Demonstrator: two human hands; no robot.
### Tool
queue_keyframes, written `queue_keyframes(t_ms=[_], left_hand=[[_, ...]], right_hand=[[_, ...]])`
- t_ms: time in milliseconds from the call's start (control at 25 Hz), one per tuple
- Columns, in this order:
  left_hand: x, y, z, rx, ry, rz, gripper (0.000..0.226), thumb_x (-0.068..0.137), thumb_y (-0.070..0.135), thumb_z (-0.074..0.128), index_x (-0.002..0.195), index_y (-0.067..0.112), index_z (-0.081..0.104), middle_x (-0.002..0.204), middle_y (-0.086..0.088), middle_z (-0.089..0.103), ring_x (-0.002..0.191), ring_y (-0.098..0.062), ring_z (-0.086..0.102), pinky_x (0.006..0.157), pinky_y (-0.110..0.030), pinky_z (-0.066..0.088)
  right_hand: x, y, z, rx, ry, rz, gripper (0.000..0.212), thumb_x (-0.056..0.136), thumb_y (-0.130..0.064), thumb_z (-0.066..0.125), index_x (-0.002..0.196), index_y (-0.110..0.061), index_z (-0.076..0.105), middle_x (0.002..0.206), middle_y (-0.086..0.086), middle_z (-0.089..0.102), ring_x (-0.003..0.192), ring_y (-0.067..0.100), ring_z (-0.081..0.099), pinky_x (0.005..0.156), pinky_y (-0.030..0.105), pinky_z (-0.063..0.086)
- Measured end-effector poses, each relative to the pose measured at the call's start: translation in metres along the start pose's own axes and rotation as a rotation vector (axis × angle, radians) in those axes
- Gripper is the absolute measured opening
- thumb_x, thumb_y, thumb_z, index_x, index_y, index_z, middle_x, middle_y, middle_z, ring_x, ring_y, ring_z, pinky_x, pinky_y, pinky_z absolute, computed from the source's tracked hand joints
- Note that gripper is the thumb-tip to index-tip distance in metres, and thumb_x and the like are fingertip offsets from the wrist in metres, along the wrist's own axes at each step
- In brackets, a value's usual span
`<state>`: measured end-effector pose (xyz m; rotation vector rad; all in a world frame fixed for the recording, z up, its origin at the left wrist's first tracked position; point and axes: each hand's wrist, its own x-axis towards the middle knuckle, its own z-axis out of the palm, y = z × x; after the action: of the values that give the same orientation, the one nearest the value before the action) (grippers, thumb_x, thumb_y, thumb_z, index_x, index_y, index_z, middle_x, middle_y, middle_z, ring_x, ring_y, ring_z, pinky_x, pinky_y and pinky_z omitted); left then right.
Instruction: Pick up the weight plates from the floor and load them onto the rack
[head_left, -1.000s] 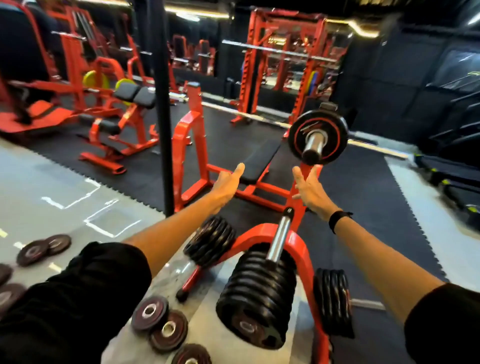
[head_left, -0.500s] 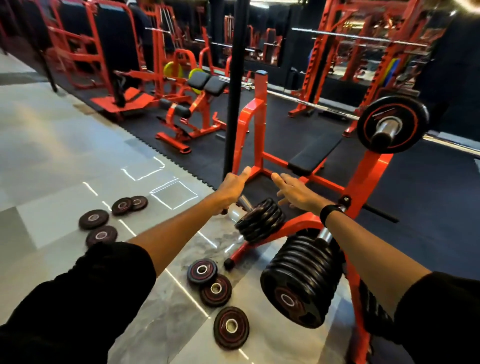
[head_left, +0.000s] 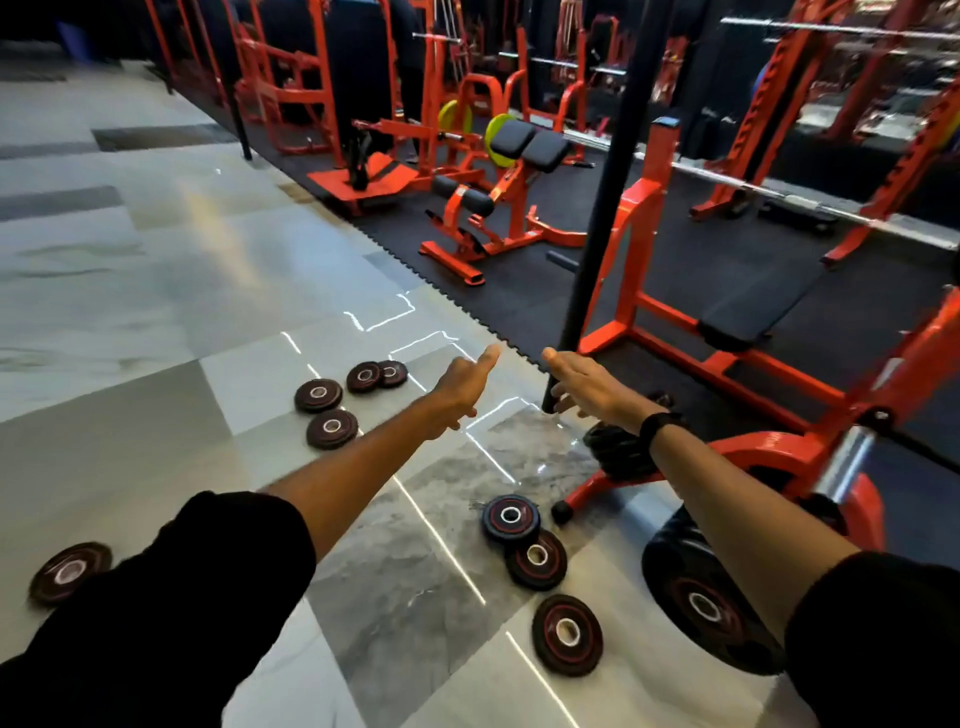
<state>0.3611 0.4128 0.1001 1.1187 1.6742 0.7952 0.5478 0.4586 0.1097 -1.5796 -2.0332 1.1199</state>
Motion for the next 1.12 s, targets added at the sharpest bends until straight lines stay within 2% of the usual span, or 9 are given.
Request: queue_keyframes(t_ms=[80, 160, 280, 360, 560, 760, 920, 1040, 1120], left_hand=[[0.003, -0.025, -0.031, -0.024, 0.019, -0.033, 0.071, 0.093, 0.071, 0.028, 0.138, 0.018, 0.040, 0.121, -0.010, 0.051, 0.106, -0.036, 0.061, 0.095, -0.051, 0.047], [0.005, -0.045, -0.045, -0.044, 0.007, -0.068, 0.074, 0.094, 0.070, 0.029, 0.145, 0.016, 0.035, 0.127, -0.011, 0.050, 0.106, -0.036, 0.061, 0.096, -0.053, 0.047], [0.008, -0.065, -0.054, -0.061, -0.001, -0.088, 0.074, 0.095, 0.067, 0.028, 0.145, 0.013, 0.033, 0.123, -0.010, 0.049, 0.107, -0.036, 0.061, 0.097, -0.053, 0.046], [0.013, -0.070, -0.058, -0.082, -0.012, -0.103, 0.075, 0.096, 0.067, 0.028, 0.146, 0.012, 0.033, 0.122, -0.010, 0.049, 0.108, -0.036, 0.060, 0.097, -0.053, 0.046], [0.036, -0.077, -0.054, -0.072, -0.039, -0.126, 0.073, 0.096, 0.066, 0.028, 0.144, 0.012, 0.035, 0.115, -0.010, 0.050, 0.108, -0.037, 0.059, 0.097, -0.051, 0.046], [0.085, -0.082, -0.022, 0.007, -0.119, -0.178, 0.074, 0.096, 0.065, 0.028, 0.147, 0.012, 0.034, 0.118, -0.011, 0.051, 0.111, -0.038, 0.060, 0.095, -0.050, 0.047], [0.154, -0.078, 0.018, 0.079, -0.195, -0.200, 0.073, 0.096, 0.066, 0.028, 0.143, 0.011, 0.037, 0.113, -0.009, 0.051, 0.110, -0.037, 0.060, 0.093, -0.048, 0.047], [0.230, -0.069, 0.058, 0.109, -0.248, -0.217, 0.074, 0.096, 0.066, 0.030, 0.145, 0.012, 0.035, 0.122, -0.013, 0.053, 0.109, -0.036, 0.060, 0.089, -0.046, 0.048], [0.277, -0.061, 0.083, 0.134, -0.302, -0.281, 0.071, 0.097, 0.064, 0.033, 0.144, 0.010, 0.037, 0.130, -0.018, 0.053, 0.108, -0.038, 0.061, 0.087, -0.046, 0.051]], right_hand=[[0.010, -0.018, 0.035, -0.008, -0.053, -0.002, 0.059, 0.099, -0.056, 0.031, 0.128, -0.008, 0.049, 0.114, 0.012, 0.057, 0.086, 0.017, 0.061, 0.051, 0.015, 0.044], [0.016, -0.025, 0.057, -0.013, -0.090, 0.000, 0.058, 0.099, -0.057, 0.030, 0.130, -0.011, 0.048, 0.116, 0.013, 0.058, 0.092, 0.022, 0.063, 0.055, 0.018, 0.044], [0.025, -0.028, 0.073, -0.017, -0.105, 0.035, 0.064, 0.095, -0.065, 0.029, 0.131, -0.016, 0.048, 0.118, 0.015, 0.061, 0.094, 0.027, 0.067, 0.070, 0.034, 0.054], [0.032, -0.028, 0.078, -0.027, -0.121, 0.054, 0.068, 0.092, -0.069, 0.028, 0.133, -0.018, 0.047, 0.119, 0.017, 0.062, 0.095, 0.029, 0.068, 0.081, 0.042, 0.053], [0.050, -0.017, 0.085, 0.004, -0.132, 0.066, 0.068, 0.095, -0.063, 0.029, 0.139, -0.014, 0.045, 0.121, 0.020, 0.061, 0.099, 0.030, 0.066, 0.063, 0.026, 0.050], [0.083, 0.034, 0.085, 0.068, -0.156, 0.177, 0.073, 0.092, -0.070, 0.026, 0.141, -0.020, 0.042, 0.116, 0.017, 0.062, 0.096, 0.029, 0.068, 0.088, 0.046, 0.054], [0.129, 0.092, 0.067, 0.122, -0.153, 0.265, 0.077, 0.089, -0.074, 0.027, 0.140, -0.018, 0.043, 0.110, 0.016, 0.063, 0.090, 0.030, 0.069, 0.091, 0.054, 0.053], [0.186, 0.147, 0.042, 0.218, -0.062, 0.360, 0.072, 0.093, -0.068, 0.031, 0.130, -0.011, 0.051, 0.107, 0.020, 0.064, 0.088, 0.031, 0.069, 0.089, 0.052, 0.054], [0.213, 0.177, 0.025, 0.242, -0.024, 0.417, 0.064, 0.099, -0.056, 0.034, 0.120, -0.002, 0.060, 0.106, 0.027, 0.065, 0.084, 0.027, 0.064, 0.074, 0.036, 0.057]])
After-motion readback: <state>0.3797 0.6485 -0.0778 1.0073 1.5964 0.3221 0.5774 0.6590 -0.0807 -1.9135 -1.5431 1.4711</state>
